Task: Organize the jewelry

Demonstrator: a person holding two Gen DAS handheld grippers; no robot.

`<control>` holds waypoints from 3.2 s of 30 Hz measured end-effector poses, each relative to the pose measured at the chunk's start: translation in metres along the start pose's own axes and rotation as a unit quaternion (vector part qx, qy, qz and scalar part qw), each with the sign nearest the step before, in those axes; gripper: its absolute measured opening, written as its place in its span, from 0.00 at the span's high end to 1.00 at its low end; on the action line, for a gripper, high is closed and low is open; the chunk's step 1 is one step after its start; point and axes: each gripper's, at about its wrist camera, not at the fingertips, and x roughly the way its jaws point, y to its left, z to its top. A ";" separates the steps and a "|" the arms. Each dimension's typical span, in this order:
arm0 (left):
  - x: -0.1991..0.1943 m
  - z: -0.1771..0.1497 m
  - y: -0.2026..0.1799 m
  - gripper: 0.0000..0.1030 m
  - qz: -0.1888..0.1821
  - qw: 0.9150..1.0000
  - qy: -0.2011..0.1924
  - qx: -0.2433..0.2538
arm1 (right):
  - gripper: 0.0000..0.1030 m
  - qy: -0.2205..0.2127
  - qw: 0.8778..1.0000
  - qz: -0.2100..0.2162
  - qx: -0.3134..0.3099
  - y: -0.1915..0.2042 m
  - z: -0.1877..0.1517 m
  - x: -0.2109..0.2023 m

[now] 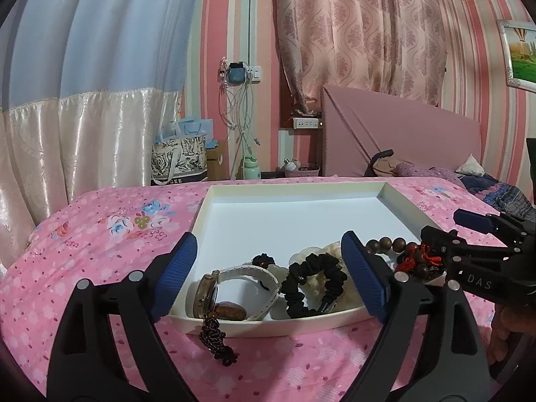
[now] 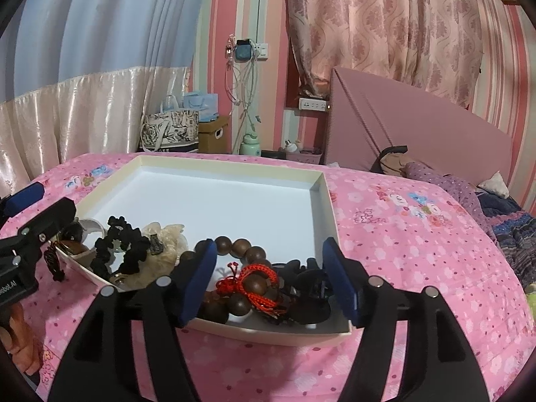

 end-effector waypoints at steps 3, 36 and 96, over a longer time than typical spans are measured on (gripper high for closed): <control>0.002 0.000 0.004 0.13 -0.002 1.000 0.002 -0.009 | 0.36 -0.002 1.000 -0.007 0.010 -0.005 -0.001 -0.001; -0.015 -0.005 -0.006 0.04 0.015 1.000 -0.020 0.011 | 0.28 -0.029 1.000 -0.004 0.010 -0.005 -0.003 -0.013; -0.019 0.015 0.017 0.03 0.031 0.999 0.003 -0.033 | 0.23 -0.009 0.998 0.033 0.048 -0.017 -0.008 -0.015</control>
